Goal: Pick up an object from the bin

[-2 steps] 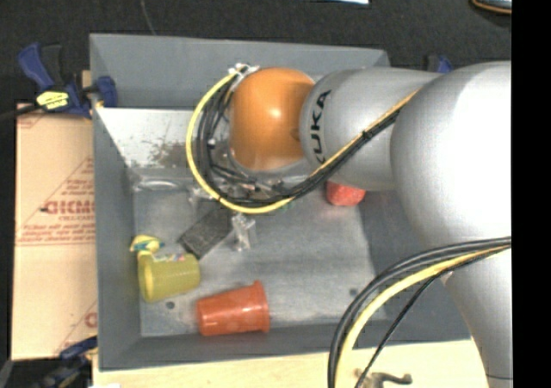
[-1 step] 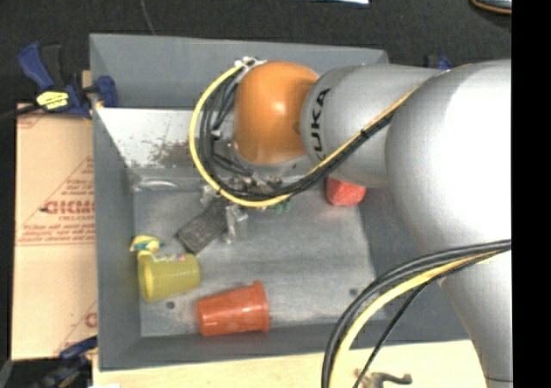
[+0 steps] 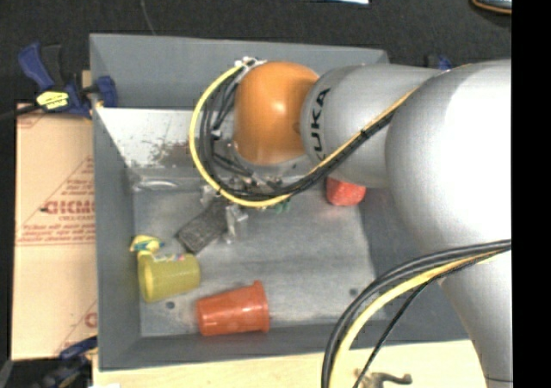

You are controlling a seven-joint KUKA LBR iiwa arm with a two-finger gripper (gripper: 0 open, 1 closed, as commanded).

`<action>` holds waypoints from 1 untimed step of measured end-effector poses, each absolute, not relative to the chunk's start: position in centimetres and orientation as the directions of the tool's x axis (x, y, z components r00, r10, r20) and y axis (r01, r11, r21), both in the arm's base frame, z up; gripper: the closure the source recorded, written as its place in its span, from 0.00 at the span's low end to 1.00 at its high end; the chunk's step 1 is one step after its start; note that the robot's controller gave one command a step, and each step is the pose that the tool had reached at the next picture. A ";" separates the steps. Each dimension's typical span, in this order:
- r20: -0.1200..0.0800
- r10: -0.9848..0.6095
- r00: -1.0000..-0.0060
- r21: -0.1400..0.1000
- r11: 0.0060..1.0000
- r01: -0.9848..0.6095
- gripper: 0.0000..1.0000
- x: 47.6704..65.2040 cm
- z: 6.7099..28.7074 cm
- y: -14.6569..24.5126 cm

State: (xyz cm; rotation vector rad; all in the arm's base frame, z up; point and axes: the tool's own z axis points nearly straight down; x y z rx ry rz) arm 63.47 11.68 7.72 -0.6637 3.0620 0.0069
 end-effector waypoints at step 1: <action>-0.004 -0.414 -0.910 0.004 0.910 -0.414 1.00 63.3 8.9 11.6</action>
Offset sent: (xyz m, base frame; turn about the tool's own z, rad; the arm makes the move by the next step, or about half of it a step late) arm -0.0015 -0.0003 0.0706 0.0002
